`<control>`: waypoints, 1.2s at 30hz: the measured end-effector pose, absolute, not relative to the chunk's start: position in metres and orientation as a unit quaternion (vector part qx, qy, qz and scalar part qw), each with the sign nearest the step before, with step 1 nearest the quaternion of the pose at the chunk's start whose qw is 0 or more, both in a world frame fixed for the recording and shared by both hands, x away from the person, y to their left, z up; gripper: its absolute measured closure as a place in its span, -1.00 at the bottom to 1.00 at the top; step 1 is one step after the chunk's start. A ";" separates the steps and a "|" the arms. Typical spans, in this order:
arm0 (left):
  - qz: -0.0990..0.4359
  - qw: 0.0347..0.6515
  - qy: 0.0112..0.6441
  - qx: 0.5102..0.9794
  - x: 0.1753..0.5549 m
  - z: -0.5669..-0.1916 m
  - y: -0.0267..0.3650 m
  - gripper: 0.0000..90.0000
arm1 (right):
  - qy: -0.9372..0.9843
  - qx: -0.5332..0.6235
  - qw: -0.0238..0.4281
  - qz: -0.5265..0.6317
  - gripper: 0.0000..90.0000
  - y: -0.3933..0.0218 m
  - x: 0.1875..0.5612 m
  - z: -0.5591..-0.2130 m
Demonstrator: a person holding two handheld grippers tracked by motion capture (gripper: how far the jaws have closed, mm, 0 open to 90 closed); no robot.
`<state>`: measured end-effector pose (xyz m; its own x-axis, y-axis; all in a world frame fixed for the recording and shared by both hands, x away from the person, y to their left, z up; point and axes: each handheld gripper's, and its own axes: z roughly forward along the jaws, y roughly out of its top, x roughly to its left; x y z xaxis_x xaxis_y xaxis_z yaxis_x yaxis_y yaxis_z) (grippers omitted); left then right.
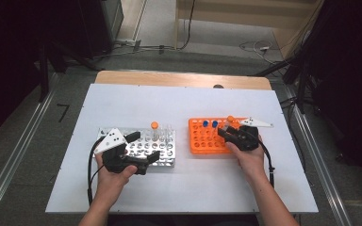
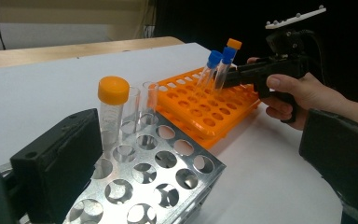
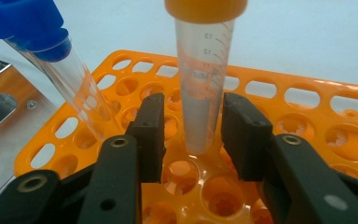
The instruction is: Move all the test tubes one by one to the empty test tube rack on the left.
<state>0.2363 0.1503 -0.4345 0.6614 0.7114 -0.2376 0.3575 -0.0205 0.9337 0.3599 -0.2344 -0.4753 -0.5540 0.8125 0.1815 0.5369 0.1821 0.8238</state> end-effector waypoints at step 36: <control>0.143 0.586 0.364 0.710 0.234 -0.431 0.132 -1.00 | 0.755 0.382 0.197 0.496 0.62 -0.247 0.307 -0.427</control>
